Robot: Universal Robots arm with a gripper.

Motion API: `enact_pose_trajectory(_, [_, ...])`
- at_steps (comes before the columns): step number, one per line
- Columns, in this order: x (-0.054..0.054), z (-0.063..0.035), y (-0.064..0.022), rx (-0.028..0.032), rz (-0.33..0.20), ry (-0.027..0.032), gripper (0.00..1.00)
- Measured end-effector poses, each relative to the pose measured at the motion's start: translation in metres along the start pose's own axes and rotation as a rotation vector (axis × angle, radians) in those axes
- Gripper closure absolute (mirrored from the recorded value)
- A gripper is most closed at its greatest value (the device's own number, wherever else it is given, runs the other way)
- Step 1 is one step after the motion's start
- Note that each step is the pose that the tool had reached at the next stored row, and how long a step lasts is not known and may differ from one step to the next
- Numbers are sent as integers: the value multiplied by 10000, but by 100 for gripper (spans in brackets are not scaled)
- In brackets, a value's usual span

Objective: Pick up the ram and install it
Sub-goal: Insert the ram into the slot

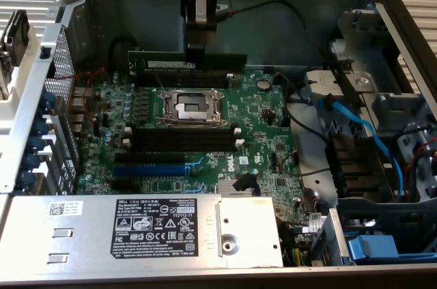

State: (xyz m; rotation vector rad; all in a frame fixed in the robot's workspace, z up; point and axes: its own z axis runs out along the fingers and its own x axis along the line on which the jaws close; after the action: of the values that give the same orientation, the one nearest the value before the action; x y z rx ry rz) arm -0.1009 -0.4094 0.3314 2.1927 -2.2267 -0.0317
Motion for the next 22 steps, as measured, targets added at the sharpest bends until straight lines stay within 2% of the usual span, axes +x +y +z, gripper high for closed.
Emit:
enact_pose_trajectory(7, [1,110,-7,5,0,2,88])
enact_pose_trajectory(22, [-1,184,-9,4,1,32,88])
